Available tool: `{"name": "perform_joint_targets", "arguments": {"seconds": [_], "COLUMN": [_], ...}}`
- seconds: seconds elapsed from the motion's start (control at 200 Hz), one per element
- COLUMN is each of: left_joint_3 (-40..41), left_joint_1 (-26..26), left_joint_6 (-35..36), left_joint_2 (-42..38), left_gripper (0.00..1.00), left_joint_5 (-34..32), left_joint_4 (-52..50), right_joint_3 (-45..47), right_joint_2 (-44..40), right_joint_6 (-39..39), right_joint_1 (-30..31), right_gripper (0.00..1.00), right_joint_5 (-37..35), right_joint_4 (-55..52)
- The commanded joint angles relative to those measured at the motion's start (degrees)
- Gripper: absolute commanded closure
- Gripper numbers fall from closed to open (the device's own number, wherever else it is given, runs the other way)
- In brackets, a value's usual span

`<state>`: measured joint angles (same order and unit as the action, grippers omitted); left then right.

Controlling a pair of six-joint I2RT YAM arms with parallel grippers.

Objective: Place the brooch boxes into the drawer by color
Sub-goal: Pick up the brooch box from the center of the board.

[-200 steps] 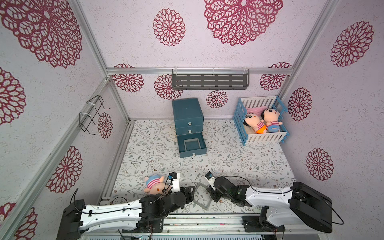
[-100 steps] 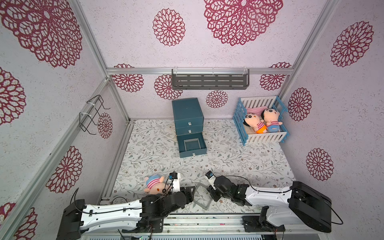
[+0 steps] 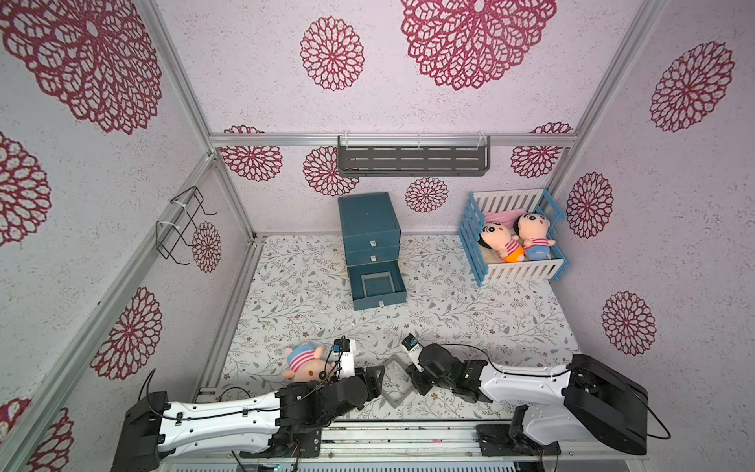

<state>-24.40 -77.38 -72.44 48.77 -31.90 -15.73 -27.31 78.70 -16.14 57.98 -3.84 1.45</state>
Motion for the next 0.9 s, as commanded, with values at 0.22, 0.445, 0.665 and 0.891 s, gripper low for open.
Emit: {"name": "perform_joint_targets", "arguments": {"seconds": [0.22,0.445,0.665,0.891], "left_joint_3": [-1.3,-1.5,-2.5,-4.4], "left_joint_1": [-0.5,0.0,2.0,7.1], "left_joint_6": [0.9,0.9,3.2,6.5], "left_joint_2": [0.3,0.7,1.7,2.7], "left_gripper": [0.27,0.27,0.27,0.27], "left_joint_5": [-0.6,0.0,2.6,6.3], "left_joint_4": [-0.3,-0.2,0.3,-0.2], "right_joint_3": [-3.7,-4.8,-8.3,-12.8], "right_joint_2": [0.6,-0.5,-0.9,0.3], "right_joint_6": [-1.2,-4.0,-6.2,-8.4], "right_joint_1": [-0.1,-0.1,-1.8,-4.7], "right_gripper": [1.0,1.0,1.0,1.0], "right_joint_5": [-6.5,-8.5,-9.2,-9.9], "right_joint_4": [-3.2,-4.5,-6.9,-11.7]}}
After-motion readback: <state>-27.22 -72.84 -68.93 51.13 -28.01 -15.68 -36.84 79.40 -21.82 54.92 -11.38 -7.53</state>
